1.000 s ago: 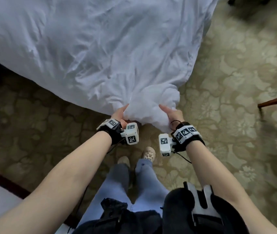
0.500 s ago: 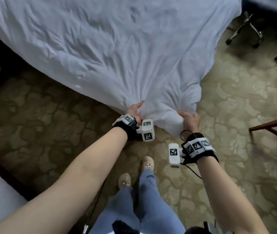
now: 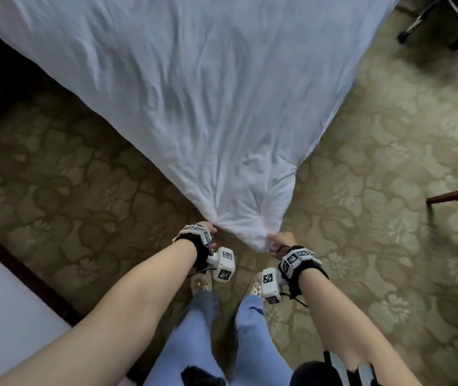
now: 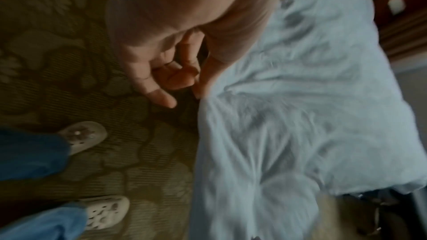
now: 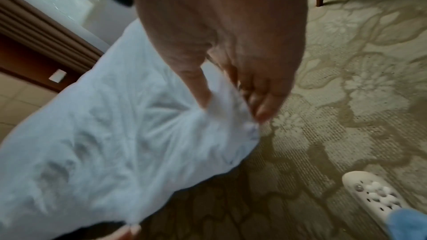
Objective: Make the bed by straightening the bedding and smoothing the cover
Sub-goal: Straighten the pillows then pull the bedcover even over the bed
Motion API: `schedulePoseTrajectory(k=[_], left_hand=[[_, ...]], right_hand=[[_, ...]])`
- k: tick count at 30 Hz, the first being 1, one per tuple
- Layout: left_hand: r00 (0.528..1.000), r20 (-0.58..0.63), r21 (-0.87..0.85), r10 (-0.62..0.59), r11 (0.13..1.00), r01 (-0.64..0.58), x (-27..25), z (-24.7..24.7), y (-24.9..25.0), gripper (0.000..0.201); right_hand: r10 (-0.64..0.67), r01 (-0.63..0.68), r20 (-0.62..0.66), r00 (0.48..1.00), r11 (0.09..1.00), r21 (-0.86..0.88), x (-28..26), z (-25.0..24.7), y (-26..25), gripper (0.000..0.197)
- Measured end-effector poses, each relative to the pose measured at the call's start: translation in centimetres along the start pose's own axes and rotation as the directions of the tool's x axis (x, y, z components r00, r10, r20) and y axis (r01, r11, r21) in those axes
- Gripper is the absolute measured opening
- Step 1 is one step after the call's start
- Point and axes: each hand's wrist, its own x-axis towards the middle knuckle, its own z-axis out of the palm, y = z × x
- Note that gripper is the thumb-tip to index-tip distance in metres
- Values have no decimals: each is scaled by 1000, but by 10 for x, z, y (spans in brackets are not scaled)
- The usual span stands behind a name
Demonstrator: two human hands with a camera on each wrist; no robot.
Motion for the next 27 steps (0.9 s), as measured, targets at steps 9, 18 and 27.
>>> schedulePoseTrajectory(k=[9,18,27], left_hand=[[991,-133,-38,11,999,-17,-21,78,37,32],[991,-65,-110,117,986,-124,-21,164,141,33],[997,60,-348,57,937,-33,26,220,259,32]], right_hand=[[-92,92,-7,996,993,76,26,-97,-29,34],[-194,204,-110,975,975,84,57,-218,-118,29],[-178,175,-55,983,984,-42,113,-262,-245,6]])
